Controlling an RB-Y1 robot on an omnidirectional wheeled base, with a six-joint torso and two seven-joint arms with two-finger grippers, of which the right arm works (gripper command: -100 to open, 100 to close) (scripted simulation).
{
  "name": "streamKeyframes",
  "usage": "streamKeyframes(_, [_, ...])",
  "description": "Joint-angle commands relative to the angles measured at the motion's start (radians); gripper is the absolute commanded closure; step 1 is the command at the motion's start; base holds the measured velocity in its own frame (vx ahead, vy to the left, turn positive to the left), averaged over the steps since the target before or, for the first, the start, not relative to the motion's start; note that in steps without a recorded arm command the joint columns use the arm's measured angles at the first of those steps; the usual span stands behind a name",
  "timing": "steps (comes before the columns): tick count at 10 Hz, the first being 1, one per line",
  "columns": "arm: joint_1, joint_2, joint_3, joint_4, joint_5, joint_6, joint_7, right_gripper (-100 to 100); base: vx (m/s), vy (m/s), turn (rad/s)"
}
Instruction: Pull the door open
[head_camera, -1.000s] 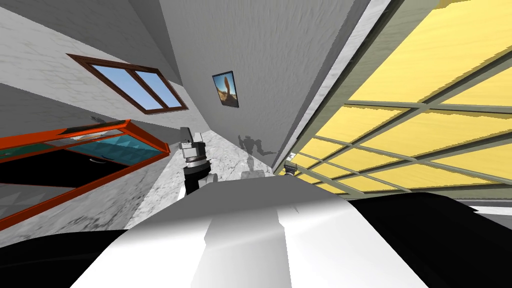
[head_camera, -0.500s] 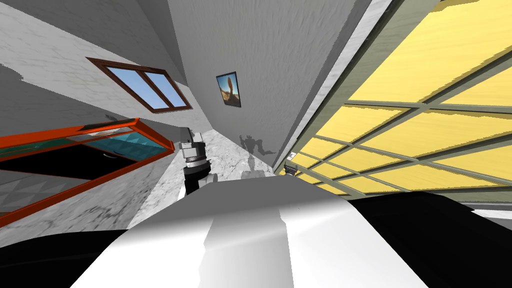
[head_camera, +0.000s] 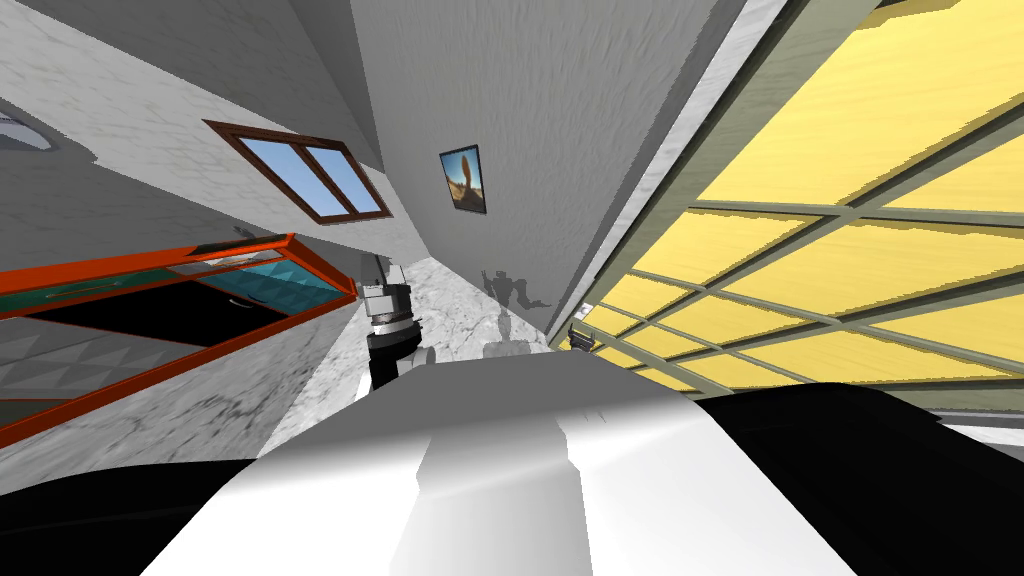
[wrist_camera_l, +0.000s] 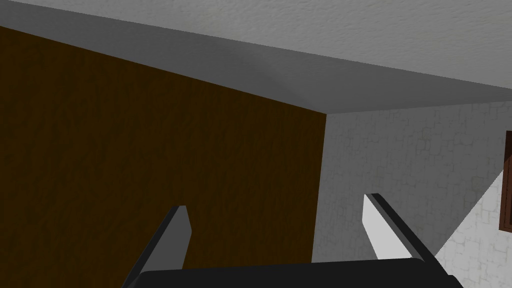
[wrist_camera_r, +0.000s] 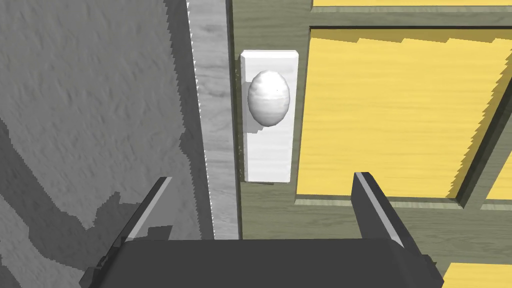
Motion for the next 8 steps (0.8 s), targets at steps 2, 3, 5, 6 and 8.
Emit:
streamKeyframes(2, [0.008,0.006,0.003,-0.008,-0.009,-0.011,-0.044,-100,-0.033,-0.005,0.04])
streamKeyframes(3, [0.005,0.004,0.003,-0.004,-0.007,-0.008,-0.033,-100,-0.013,-0.005,0.008])
streamKeyframes(5, [0.007,-0.031,0.005,0.027,-0.003,-0.016,-0.09,-100,0.122,0.031,-0.024])
streamKeyframes(6, [0.008,-0.042,0.006,0.037,-0.001,-0.018,-0.107,-100,0.154,0.033,-0.02])
streamKeyframes(8, [0.01,-0.08,0.008,0.071,0.004,-0.025,-0.165,-100,0.174,0.008,-0.021])
